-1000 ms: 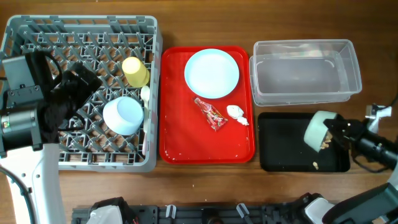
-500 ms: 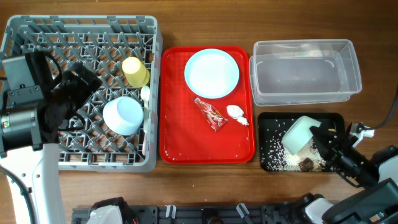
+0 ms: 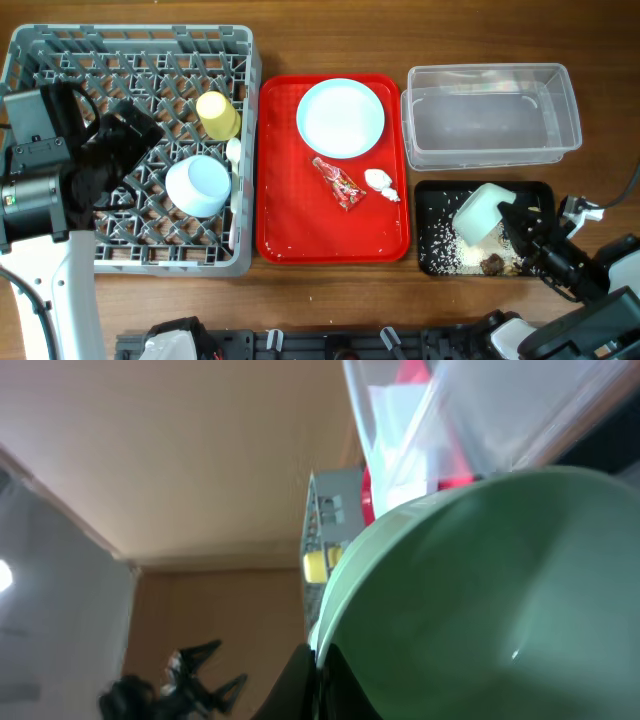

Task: Sort waste into correct bins and load items into the dishwasher rack
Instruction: 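Carry the green bowl over the black tray and tip out scraps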

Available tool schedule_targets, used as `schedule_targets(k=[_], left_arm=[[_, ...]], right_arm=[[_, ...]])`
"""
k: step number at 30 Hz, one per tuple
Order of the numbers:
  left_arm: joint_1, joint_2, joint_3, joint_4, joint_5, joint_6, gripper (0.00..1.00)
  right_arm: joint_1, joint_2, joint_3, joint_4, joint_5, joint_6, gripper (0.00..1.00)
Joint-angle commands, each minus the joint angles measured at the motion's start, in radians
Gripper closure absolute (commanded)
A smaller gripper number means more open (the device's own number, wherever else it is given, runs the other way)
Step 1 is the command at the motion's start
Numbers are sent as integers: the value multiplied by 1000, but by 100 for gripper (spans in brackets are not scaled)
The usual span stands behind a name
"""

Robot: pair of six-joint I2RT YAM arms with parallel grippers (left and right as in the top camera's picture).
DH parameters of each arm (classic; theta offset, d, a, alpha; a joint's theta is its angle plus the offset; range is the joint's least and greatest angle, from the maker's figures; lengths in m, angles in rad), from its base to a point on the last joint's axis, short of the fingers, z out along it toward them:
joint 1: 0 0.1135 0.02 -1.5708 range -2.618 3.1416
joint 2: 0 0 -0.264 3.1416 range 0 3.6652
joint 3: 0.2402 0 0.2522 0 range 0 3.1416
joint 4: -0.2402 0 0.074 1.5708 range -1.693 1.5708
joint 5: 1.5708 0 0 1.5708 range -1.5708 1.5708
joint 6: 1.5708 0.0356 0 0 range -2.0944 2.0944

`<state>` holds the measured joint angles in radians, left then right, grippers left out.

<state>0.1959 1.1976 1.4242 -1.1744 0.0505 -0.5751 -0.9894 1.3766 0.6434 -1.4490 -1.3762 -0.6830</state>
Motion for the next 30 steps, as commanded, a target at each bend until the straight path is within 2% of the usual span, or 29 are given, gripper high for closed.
schedule_targets(k=[1, 3, 4, 5, 6, 8, 9, 11, 13, 16, 20, 24, 25, 27, 30], left_arm=[[5, -3, 4, 3, 1, -9, 0], [5, -3, 4, 3, 1, -9, 0], [5, -3, 4, 3, 1, -9, 0], [5, -3, 4, 3, 1, -9, 0], [5, -3, 4, 3, 1, -9, 0], [5, -3, 4, 3, 1, -9, 0], [5, -3, 4, 3, 1, -9, 0], [5, -3, 4, 3, 1, -9, 0], [5, -3, 4, 3, 1, -9, 0], [5, -3, 4, 3, 1, -9, 0], [5, -3, 4, 3, 1, -9, 0], [5, -3, 4, 3, 1, -9, 0], [5, -3, 4, 3, 1, -9, 0], [5, -3, 4, 3, 1, -9, 0], [5, -3, 4, 3, 1, -9, 0]], right_arm=[[-3, 0, 0, 23, -11, -11, 96], [-3, -2, 0, 14, -92, -180, 96], [-3, -2, 0, 53, -54, -48, 96], [-3, -3, 0, 22, -16, 31, 96], [-3, -7, 0, 10, -93, -134, 96], [-3, -6, 0, 11, -46, -8, 96], [-3, -6, 0, 34, -79, -50, 96], [-3, -6, 1, 17, -39, 29, 96], [-2, -6, 27, -17, -31, 24, 96], [2, -7, 196, -162, 53, -51, 96], [94, -38, 507, -163, 225, 158, 96], [367, -100, 760, -65, 369, 444, 96], [494, -134, 782, 2, 461, 551, 96], [690, -173, 783, 87, 560, 647, 96], [1143, -181, 782, 245, 796, 867, 96]])
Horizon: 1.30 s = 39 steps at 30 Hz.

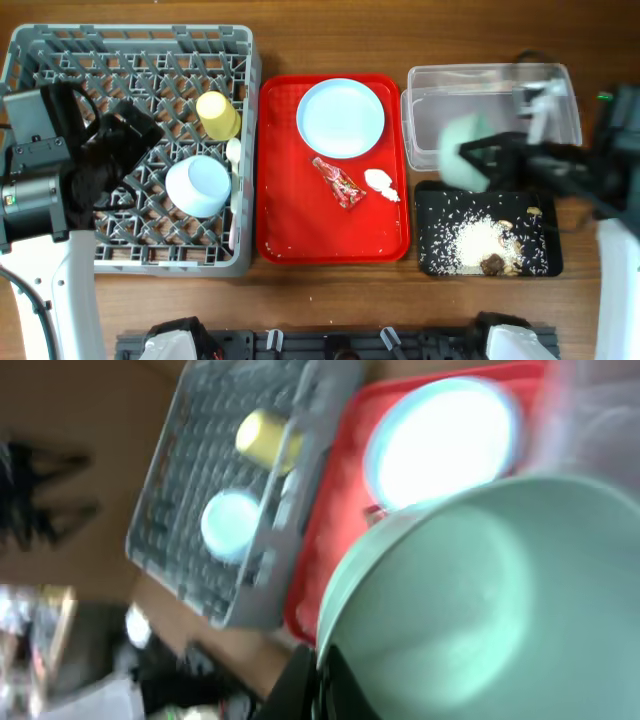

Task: Sort waste into correct bins and load items into the dishwasher rack
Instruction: 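Carry the green bowl over the black tray and tip out scraps, then return the green bowl to the red tray and release it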

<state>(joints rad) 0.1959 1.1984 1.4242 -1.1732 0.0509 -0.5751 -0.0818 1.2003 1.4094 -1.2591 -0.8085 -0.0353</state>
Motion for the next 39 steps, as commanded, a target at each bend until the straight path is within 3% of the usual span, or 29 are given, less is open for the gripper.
schedule_targets(k=[1, 4, 8, 14, 29, 33, 34, 35, 36, 39], left_arm=[[5, -3, 4, 2, 0, -9, 0], [5, -3, 4, 2, 0, -9, 0], [5, -3, 4, 2, 0, -9, 0], [5, -3, 4, 2, 0, -9, 0], [5, -3, 4, 2, 0, -9, 0], [5, -3, 4, 2, 0, -9, 0], [5, -3, 4, 2, 0, -9, 0], [5, -3, 4, 2, 0, -9, 0], [5, -3, 4, 2, 0, -9, 0], [5, -3, 4, 2, 0, -9, 0]], right_arm=[[372, 9, 15, 86, 346, 286, 96], [719, 118, 15, 174, 603, 452, 96], [916, 341, 15, 266, 733, 493, 96], [935, 560, 15, 334, 698, 526, 96], [982, 650, -11, 414, 723, 537, 94], [982, 669, -11, 435, 695, 537, 88], [982, 669, -11, 435, 695, 541, 80], [982, 669, -11, 435, 695, 544, 65], [982, 668, -10, 435, 695, 544, 59], [950, 626, 76, 364, 696, 531, 55]])
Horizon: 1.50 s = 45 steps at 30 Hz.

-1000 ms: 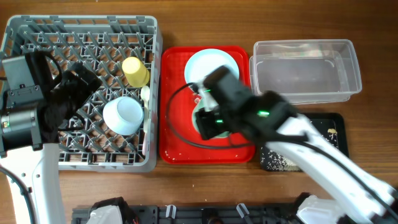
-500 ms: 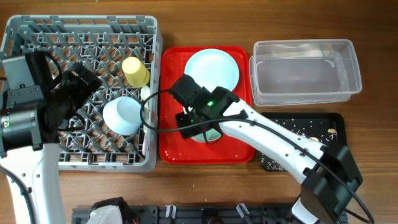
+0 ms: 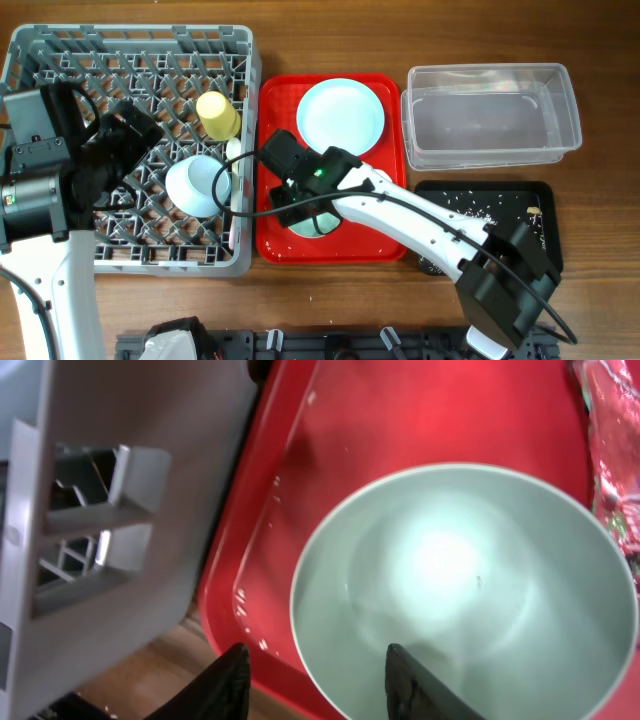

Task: Sort waste into correct bins and load items into the dishwasher rack
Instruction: 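Return the green bowl to the red tray and release it, then grasp the white tissue with the right gripper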

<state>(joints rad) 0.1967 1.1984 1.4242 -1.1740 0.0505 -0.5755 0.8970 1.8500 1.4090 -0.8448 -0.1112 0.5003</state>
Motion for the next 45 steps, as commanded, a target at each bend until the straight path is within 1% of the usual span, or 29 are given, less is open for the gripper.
schedule_targets(k=[1, 2, 3, 4, 6, 7, 8, 11, 13, 14, 15, 16, 18, 20, 21, 23, 28, 30, 33, 34, 35, 36, 38, 39, 40, 41, 42, 44, 45], left_arm=[[5, -3, 4, 2, 1, -9, 0], [5, -3, 4, 2, 1, -9, 0], [5, -3, 4, 2, 1, -9, 0], [5, -3, 4, 2, 1, -9, 0], [5, -3, 4, 2, 1, -9, 0], [5, -3, 4, 2, 1, -9, 0], [5, -3, 4, 2, 1, -9, 0], [5, -3, 4, 2, 1, -9, 0], [5, -3, 4, 2, 1, -9, 0], [5, -3, 4, 2, 1, -9, 0], [5, -3, 4, 2, 1, -9, 0], [5, -3, 4, 2, 1, -9, 0], [5, -3, 4, 2, 1, -9, 0], [5, -3, 4, 2, 1, -9, 0], [5, -3, 4, 2, 1, -9, 0], [5, -3, 4, 2, 1, -9, 0], [5, -3, 4, 2, 1, -9, 0], [5, -3, 4, 2, 1, -9, 0], [5, -3, 4, 2, 1, -9, 0], [5, -3, 4, 2, 1, -9, 0], [5, -3, 4, 2, 1, -9, 0], [5, -3, 4, 2, 1, -9, 0], [5, -3, 4, 2, 1, -9, 0], [5, -3, 4, 2, 1, -9, 0], [5, -3, 4, 2, 1, -9, 0], [5, -3, 4, 2, 1, -9, 0], [5, -3, 4, 2, 1, -9, 0], [5, -3, 4, 2, 1, -9, 0], [5, -3, 4, 2, 1, -9, 0]], right_arm=[[-43, -44, 110, -70, -2, -19, 55], [-58, -67, 135, -80, 0, -40, 53], [-78, -97, 148, -81, 3, -66, 7], [-96, -125, 148, -84, 18, -90, 0], [-138, -137, 146, -136, 118, -101, 2], [-157, -134, 123, -144, 175, -101, 9], [-167, -131, 98, -133, 194, -102, 11], [-185, -115, -30, -34, 248, -108, 26], [-186, -100, -101, 30, 311, -106, 33], [-188, -94, -133, 60, 344, -105, 38], [-189, -86, -168, 87, 375, -104, 46], [-190, -79, -195, 106, 385, -104, 48], [-191, -73, -240, 145, 412, -98, 48], [-194, -73, -285, 167, 487, -48, 42], [-198, -73, -301, 180, 492, -48, 39], [-204, -72, -319, 188, 492, -39, 36], [-214, -71, -326, 198, 492, -19, 36], [-214, -71, -356, 235, 492, -19, 36], [-214, -71, -433, 336, 492, -19, 37], [-215, -71, -437, 340, 492, -19, 42], [-215, -71, -437, 341, 492, -18, 53], [-215, -72, -437, 343, 491, -19, 55], [-215, -72, -433, 342, 483, -22, 70], [-215, -73, -427, 343, 467, -29, 75], [-215, -78, -410, 334, 451, -29, 85], [-215, -94, -374, 304, 451, -30, 89], [-215, -124, -329, 265, 451, -32, 89], [-216, -201, -224, 194, 459, -86, 91], [-217, -230, -194, 181, 463, -117, 91]])
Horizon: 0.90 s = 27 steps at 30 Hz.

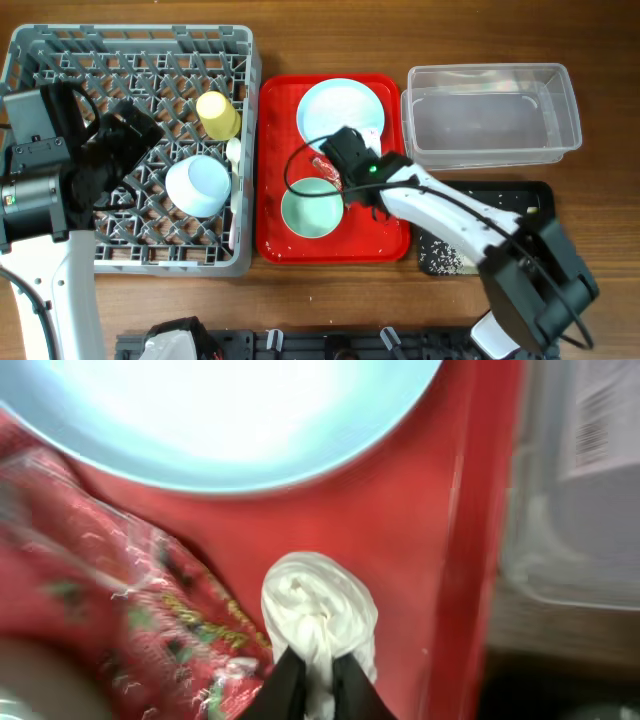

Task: Sort waste into correct bins and load items into the dishwasher rack
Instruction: 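Grasp the white tissue with the right gripper, then carry the tissue into the clear plastic box and release it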

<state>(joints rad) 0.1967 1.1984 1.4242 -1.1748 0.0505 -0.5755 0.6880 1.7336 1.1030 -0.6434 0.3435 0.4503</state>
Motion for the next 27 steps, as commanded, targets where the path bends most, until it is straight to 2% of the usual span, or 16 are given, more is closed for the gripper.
schedule_targets(k=[1, 2, 4, 6, 8, 9, 11, 13, 14, 15, 17, 18, 19, 21, 26, 27], left_arm=[[5, -3, 4, 3, 1, -9, 0], [5, -3, 4, 3, 1, -9, 0], [5, -3, 4, 3, 1, -9, 0], [5, -3, 4, 3, 1, -9, 0], [5, -3, 4, 3, 1, -9, 0], [5, -3, 4, 3, 1, -9, 0], [5, -3, 4, 3, 1, -9, 0], [5, -3, 4, 3, 1, -9, 0], [5, -3, 4, 3, 1, -9, 0], [5, -3, 4, 3, 1, -9, 0], [5, -3, 4, 3, 1, -9, 0], [5, -3, 4, 3, 1, -9, 0], [5, -3, 4, 3, 1, -9, 0], [5, -3, 4, 3, 1, -9, 0], [5, -3, 4, 3, 1, -9, 0], [5, -3, 4, 3, 1, -9, 0]], right_arm=[[-14, -158, 147, -29, 29, -92, 90], [-34, -215, 180, -42, 52, -116, 87], [-98, -291, 212, -60, 72, -145, 86], [-246, -364, 213, -66, 65, -156, 91], [-358, -356, 212, -79, 64, -162, 91], [-418, -332, 212, -83, 40, -162, 84], [-509, -267, 211, -85, -35, -162, 65], [-577, -182, 211, -86, -107, -163, 19], [-594, -154, 211, -92, -114, -163, 2], [-606, -138, 211, -102, -114, -182, 0], [-608, -152, 216, -130, -136, -224, 0], [-607, -176, 221, -140, -217, -227, 1], [-597, -206, 222, -146, -325, -255, 6], [-554, -272, 222, -165, -478, -263, 41], [-324, -309, 208, -254, -501, -147, 79], [-270, -303, 194, -259, -494, -121, 80]])
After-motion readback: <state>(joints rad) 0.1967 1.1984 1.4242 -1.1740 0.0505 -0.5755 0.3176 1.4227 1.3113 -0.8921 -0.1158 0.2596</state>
